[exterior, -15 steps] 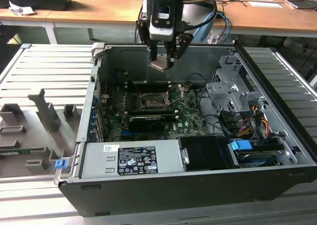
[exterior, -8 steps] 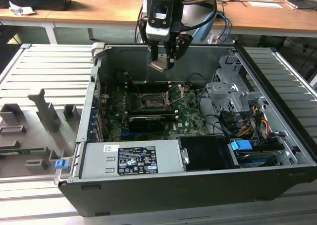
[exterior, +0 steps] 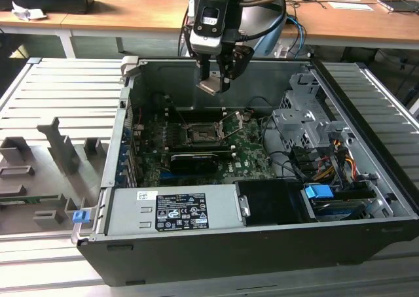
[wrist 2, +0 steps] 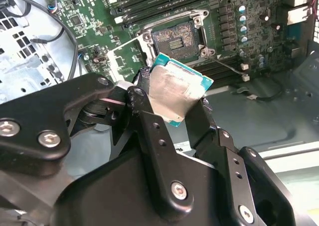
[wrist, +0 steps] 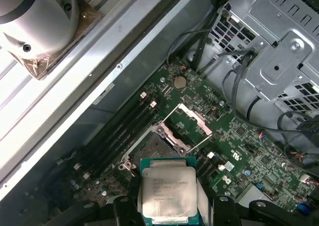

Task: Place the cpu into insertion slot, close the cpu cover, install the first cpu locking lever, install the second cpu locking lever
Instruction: 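Place the cpu into insertion slot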

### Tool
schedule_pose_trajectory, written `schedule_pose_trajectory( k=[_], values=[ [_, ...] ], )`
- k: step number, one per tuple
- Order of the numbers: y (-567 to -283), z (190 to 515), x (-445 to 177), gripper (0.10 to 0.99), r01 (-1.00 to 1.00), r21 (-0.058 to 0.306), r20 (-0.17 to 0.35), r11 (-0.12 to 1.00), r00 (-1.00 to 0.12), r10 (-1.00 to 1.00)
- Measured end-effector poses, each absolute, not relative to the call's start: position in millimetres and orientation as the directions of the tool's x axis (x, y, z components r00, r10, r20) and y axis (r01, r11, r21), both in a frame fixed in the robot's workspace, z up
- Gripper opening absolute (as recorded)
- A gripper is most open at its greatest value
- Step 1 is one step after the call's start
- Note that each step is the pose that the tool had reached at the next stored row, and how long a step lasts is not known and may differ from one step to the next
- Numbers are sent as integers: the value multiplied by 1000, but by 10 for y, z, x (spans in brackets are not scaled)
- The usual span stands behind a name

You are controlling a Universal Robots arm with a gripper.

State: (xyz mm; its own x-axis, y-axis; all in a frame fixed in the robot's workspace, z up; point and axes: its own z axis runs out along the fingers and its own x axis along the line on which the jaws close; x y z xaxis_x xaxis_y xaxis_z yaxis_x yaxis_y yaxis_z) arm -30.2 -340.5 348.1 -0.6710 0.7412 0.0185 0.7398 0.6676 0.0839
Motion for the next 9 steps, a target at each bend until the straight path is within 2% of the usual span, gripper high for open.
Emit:
schedule_pose_trajectory(
  k=[9],
  values=[
    [-3405, 3476, -302, 525, 774, 84, 18, 627, -631, 776]
  ],
)
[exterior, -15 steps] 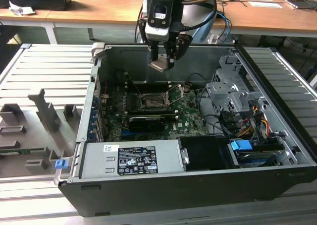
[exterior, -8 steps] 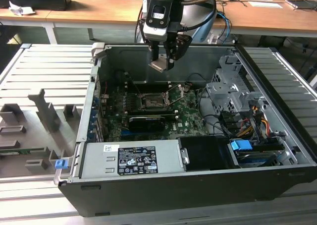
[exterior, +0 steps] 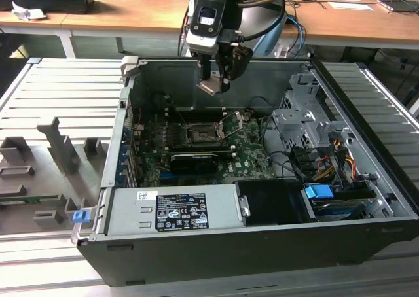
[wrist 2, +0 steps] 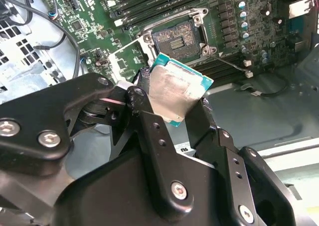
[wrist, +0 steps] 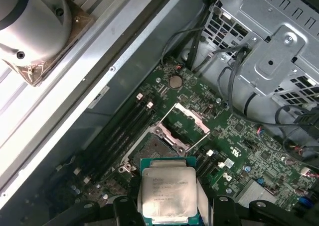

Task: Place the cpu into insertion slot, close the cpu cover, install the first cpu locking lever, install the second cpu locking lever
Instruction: 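Place the cpu into insertion slot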

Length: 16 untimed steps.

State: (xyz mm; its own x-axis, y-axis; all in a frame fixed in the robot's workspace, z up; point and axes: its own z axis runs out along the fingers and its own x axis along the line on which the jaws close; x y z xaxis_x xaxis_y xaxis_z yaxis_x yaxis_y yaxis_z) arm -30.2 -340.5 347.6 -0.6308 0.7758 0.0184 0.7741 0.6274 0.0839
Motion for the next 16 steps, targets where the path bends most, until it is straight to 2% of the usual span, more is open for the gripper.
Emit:
schedule_pose_trajectory(
  k=[16],
  values=[
    [-3405, 3457, -303, 525, 844, 84, 18, 529, -532, 846]
  ],
)
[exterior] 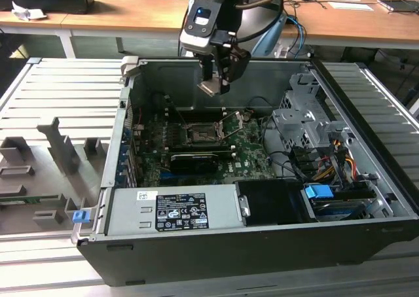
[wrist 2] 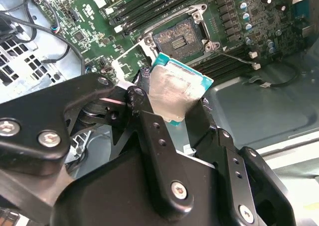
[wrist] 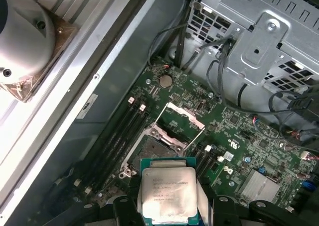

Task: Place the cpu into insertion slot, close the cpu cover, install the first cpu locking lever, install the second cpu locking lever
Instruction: 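Place the cpu into insertion slot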

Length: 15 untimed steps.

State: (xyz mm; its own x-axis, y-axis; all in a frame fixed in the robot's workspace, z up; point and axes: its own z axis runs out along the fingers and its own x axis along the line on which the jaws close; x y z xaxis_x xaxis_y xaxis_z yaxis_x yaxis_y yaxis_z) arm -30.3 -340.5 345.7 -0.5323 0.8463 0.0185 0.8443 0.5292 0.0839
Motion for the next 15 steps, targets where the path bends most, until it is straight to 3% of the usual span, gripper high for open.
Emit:
schedule_pose_trajectory(
  k=[15],
  values=[
    [-3405, 3437, -303, 525, 920, 84, 18, 382, -384, 923]
  ],
)
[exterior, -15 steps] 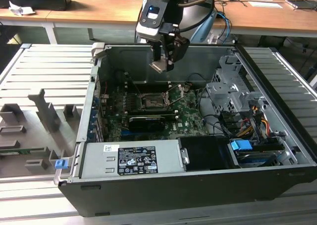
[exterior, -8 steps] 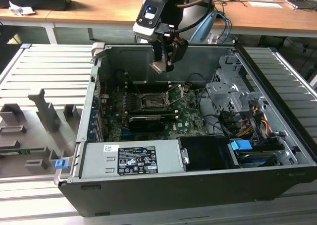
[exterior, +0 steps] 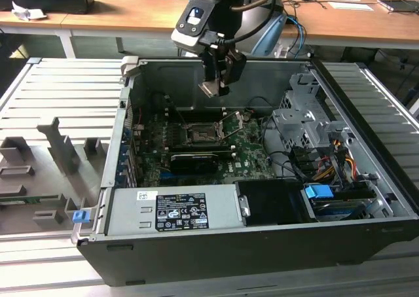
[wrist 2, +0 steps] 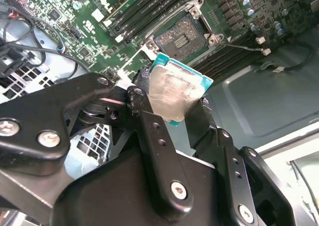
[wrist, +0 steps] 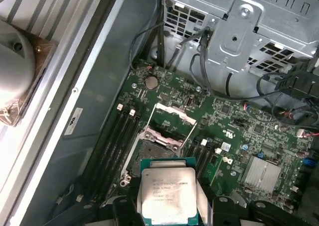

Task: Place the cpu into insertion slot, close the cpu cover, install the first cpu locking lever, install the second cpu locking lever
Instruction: 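Place the cpu into insertion slot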

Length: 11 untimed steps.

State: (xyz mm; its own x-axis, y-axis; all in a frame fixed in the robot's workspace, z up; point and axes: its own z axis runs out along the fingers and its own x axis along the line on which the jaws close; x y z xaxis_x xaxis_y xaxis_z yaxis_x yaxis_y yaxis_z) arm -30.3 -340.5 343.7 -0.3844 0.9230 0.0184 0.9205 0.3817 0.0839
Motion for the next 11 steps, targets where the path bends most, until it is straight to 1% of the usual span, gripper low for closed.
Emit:
schedule_pose_trajectory(
  k=[7, 11],
  values=[
    [-3405, 3425, -303, 525, 946, 84, 17, 313, -315, 949],
    [-3405, 3411, -302, 525, 968, 84, 17, 237, -239, 971]
  ],
)
